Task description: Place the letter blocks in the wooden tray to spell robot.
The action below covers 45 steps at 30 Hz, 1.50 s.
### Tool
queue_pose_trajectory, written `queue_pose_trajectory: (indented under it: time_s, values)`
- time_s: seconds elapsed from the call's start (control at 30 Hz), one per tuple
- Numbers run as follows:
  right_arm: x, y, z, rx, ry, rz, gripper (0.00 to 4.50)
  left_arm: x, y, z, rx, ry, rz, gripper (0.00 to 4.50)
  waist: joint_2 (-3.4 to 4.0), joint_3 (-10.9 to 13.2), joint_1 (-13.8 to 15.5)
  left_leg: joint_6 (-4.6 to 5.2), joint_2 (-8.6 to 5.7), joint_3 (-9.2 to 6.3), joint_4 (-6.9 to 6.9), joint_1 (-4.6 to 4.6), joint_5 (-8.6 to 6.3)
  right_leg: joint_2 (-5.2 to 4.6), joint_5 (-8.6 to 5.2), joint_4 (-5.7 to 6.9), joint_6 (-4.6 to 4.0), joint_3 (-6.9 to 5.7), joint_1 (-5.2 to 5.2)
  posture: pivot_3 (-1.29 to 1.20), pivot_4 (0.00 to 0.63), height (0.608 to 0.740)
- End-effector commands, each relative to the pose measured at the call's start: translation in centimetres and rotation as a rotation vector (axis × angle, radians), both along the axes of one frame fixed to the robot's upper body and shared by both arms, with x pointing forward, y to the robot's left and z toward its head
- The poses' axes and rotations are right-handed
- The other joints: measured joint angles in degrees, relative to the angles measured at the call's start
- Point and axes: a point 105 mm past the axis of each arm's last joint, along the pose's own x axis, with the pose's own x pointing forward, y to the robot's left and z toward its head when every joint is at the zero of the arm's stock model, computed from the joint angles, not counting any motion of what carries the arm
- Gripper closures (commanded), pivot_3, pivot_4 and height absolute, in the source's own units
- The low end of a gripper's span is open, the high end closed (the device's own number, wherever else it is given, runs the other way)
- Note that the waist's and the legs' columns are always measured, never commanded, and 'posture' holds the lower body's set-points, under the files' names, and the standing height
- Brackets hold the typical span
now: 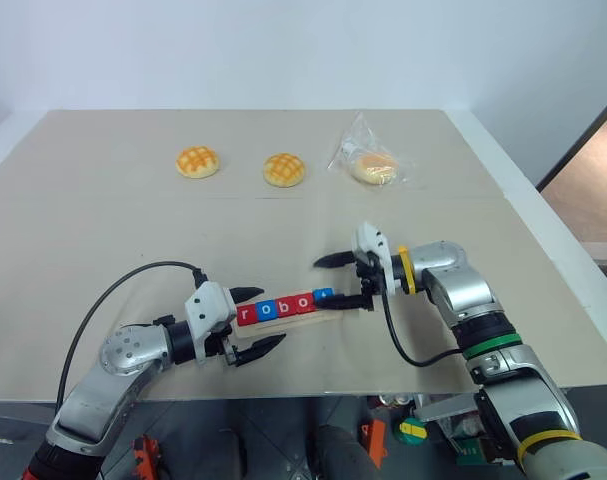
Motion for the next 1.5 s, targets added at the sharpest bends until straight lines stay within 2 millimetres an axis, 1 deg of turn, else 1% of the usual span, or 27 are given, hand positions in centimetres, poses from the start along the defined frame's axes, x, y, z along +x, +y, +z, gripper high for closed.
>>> queue_pose_trajectory:
  time_s: [0.03, 0.07, 0.1, 0.17, 0.23, 0.3, 0.33, 0.37, 0.4, 0.47, 0.6, 0.67, 0.93, 1.2, 1.43, 1.5]
  values:
    - [0.4, -0.8, 3.4, 0.172, -0.068, -0.162, 0.26, 0.1, 0.7, 1.7, -0.056, -0.061, 0.051, 0.0, 0.0, 0.0, 0.0, 0.0, 0.0, -0.01, -0.01, 0.0, 0.0, 0.0, 0.0, 0.0, 0.0, 0.0, 0.0, 0.0, 0.15, 0.74]
    - [0.2, -1.1, 3.6, 0.205, -0.071, -0.211, 0.53, 0.1, 1.0, 1.9, -0.075, -0.064, 0.071, 0.0, 0.0, 0.0, 0.0, 0.0, 0.0, -0.03, -0.02, -0.01, 0.0, 0.0, -0.01, 0.0, 0.0, -0.02, 0.0, 0.0, 0.15, 0.74]
    - [0.1, -1.5, 3.6, 0.229, -0.079, -0.271, 0.7, 0.0, 1.2, 2.1, -0.089, -0.072, 0.088, 0.0, -0.01, 0.0, 0.0, 0.0, 0.0, -0.06, -0.05, -0.01, 0.0, 0.0, -0.01, -0.01, 0.0, -0.03, 0.0, 0.0, 0.15, 0.74]
    - [-0.5, -1.8, 2.8, 0.238, -0.081, -0.366, 1.52, 0.0, 1.7, 2.2, -0.102, -0.071, 0.118, 0.0, -0.01, 0.0, 0.1, -0.02, 0.0, -0.14, -0.06, -0.07, -0.02, -0.03, -0.06, 0.0, -0.05, -0.09, -0.01, 0.0, 0.15, 0.74]
    - [-1.3, -2.0, 1.8, 0.224, -0.091, -0.457, 2.18, -0.2, 1.8, 2.1, -0.111, -0.064, 0.134, 0.0, 0.0, 0.0, 0.1, -0.08, -0.01, -0.18, -0.08, -0.09, -0.05, -0.03, -0.09, 0.0, -0.07, -0.1, -0.04, 0.0, 0.15, 0.74]
    - [-1.6, -2.2, 1.4, 0.218, -0.109, -0.537, 2.9, -0.4, 1.8, 2.1, -0.113, -0.061, 0.137, 0.0, 0.0, 0.0, 0.1, -0.09, -0.02, -0.16, -0.08, -0.11, -0.06, -0.04, -0.13, 0.0, 0.0, -0.09, -0.06, 0.0, 0.15, 0.74]
    - [-1.7, -2.2, 1.2, 0.212, -0.121, -0.568, 2.9, -0.5, 1.8, 2.1, -0.114, -0.06, 0.137, 0.0, 0.04, 0.0, 0.0, -0.09, -0.02, -0.16, -0.08, -0.11, -0.06, -0.04, -0.14, 0.0, 0.03, -0.08, -0.06, 0.0, 0.15, 0.74]
    - [-1.8, -2.3, 1.0, 0.211, -0.127, -0.607, 3.62, -0.5, 1.7, 2.1, -0.115, -0.059, 0.137, 0.0, 0.03, 0.0, -0.1, -0.11, -0.04, -0.06, -0.05, -0.09, -0.04, -0.06, -0.23, 0.0, 0.27, -0.01, -0.07, 0.0, 0.15, 0.74]
    - [-1.8, -2.5, 0.7, 0.203, -0.134, -0.653, 3.74, -0.6, 1.6, 2.1, -0.116, -0.058, 0.136, 0.0, 0.03, 0.0, -0.1, -0.15, -0.02, 0.01, -0.01, -0.02, -0.01, -0.04, -0.16, 0.0, 0.3, 0.05, -0.04, 0.0, 0.15, 0.74]
    - [-2.2, -2.3, 0.2, 0.203, -0.127, -0.69, 4.46, -0.6, 1.4, 2.0, -0.116, -0.056, 0.136, 0.0, 0.0, 0.0, -0.1, -0.17, -0.01, 0.0, -0.02, 0.02, 0.02, -0.02, -0.13, 0.01, 0.28, 0.03, -0.02, 0.0, 0.15, 0.74]
    - [-3.0, -1.9, -0.9, 0.175, -0.132, -0.742, 4.46, -0.6, 1.2, 1.9, -0.113, -0.053, 0.133, 0.0, 0.01, 0.0, 0.0, -0.22, -0.01, 0.0, -0.02, 0.01, 0.07, -0.01, -0.11, 0.01, 0.26, 0.03, -0.03, 0.0, 0.15, 0.74]
    - [-3.4, -1.5, -1.3, 0.159, -0.139, -0.729, 4.46, -0.5, 1.0, 1.9, -0.111, -0.054, 0.129, 0.0, 0.01, 0.0, 0.0, -0.22, -0.01, 0.03, -0.03, -0.01, 0.07, -0.02, -0.13, 0.01, 0.28, 0.06, -0.04, 0.0, 0.15, 0.74]
    - [-4.3, -1.0, -2.5, 0.113, -0.139, -0.692, 4.46, -0.2, 0.8, 1.8, -0.096, -0.06, 0.115, 0.0, 0.01, 0.0, 0.0, -0.22, -0.01, 0.03, -0.04, -0.01, 0.06, -0.01, -0.15, 0.0, 0.27, 0.05, -0.05, 0.0, 0.15, 0.74]
    - [-5.2, 0.1, -3.2, 0.101, -0.116, -0.632, 4.46, 0.0, 0.7, 1.9, -0.088, -0.07, 0.106, 0.0, 0.0, 0.0, 0.0, -0.22, -0.01, 0.01, -0.05, -0.01, 0.06, -0.01, -0.16, 0.0, 0.27, 0.03, -0.04, 0.0, 0.15, 0.74]
    - [-5.4, 0.2, -3.3, 0.096, -0.104, -0.617, 4.46, 0.0, 0.6, 1.7, -0.07, -0.076, 0.094, 0.0, 0.0, 0.0, 0.0, -0.22, -0.01, -0.01, -0.05, -0.01, 0.06, 0.0, -0.16, 0.0, 0.27, 0.02, -0.05, 0.0, 0.15, 0.74]
    - [-5.2, -0.1, -3.1, 0.101, -0.114, -0.641, 4.46, 0.0, 0.7, 1.7, -0.07, -0.077, 0.097, 0.0, 0.0, 0.0, 0.0, -0.22, 0.0, 0.0, -0.05, -0.01, 0.06, 0.0, -0.16, 0.0, 0.27, 0.03, -0.05, 0.0, 0.15, 0.74]
